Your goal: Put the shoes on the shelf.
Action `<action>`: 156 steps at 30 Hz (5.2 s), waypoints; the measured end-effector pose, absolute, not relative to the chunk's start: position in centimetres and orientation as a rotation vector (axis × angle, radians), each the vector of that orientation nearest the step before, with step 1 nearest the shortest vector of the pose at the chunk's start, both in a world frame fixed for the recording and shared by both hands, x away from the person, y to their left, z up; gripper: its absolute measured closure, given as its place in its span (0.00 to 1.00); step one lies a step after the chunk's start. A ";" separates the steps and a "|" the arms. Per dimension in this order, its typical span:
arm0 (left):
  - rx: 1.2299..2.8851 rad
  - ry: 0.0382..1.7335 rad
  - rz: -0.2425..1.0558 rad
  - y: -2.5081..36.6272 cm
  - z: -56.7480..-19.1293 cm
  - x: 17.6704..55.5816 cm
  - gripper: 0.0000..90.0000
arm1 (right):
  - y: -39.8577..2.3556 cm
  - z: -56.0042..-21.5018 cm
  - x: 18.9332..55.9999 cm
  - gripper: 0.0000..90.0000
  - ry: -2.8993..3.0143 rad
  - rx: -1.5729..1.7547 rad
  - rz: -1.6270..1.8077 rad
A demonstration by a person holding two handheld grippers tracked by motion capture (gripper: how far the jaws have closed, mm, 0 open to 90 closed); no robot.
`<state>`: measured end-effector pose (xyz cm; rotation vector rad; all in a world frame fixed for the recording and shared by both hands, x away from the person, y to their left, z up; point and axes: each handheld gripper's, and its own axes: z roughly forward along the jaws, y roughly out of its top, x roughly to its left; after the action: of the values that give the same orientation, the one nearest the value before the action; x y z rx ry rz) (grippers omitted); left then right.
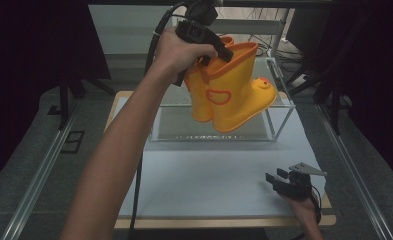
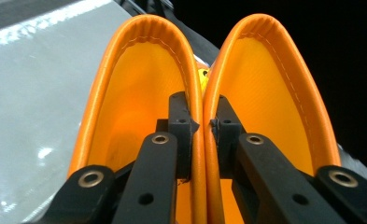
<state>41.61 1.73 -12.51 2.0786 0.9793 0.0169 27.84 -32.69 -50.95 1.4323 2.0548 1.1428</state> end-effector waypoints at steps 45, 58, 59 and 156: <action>1.924 1.371 0.167 3.1 -16.9 51.8 0.89 | -32.2 -51.1 27.9 0.48 2.064 1.425 1.119; 1.840 1.254 0.195 3.4 -15.0 50.6 0.62 | -31.8 -51.2 27.8 0.48 2.075 1.418 1.113; 1.842 1.235 0.208 3.7 -14.6 49.9 0.61 | -31.8 -51.2 27.8 0.48 2.076 1.413 1.112; 2.019 1.205 0.112 5.6 -30.7 45.7 1.00 | -31.4 -51.1 27.7 0.48 2.074 1.408 1.114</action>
<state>45.69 5.64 -30.71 2.0186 1.2049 0.1121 27.66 -31.37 -51.12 1.4078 2.0742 1.1139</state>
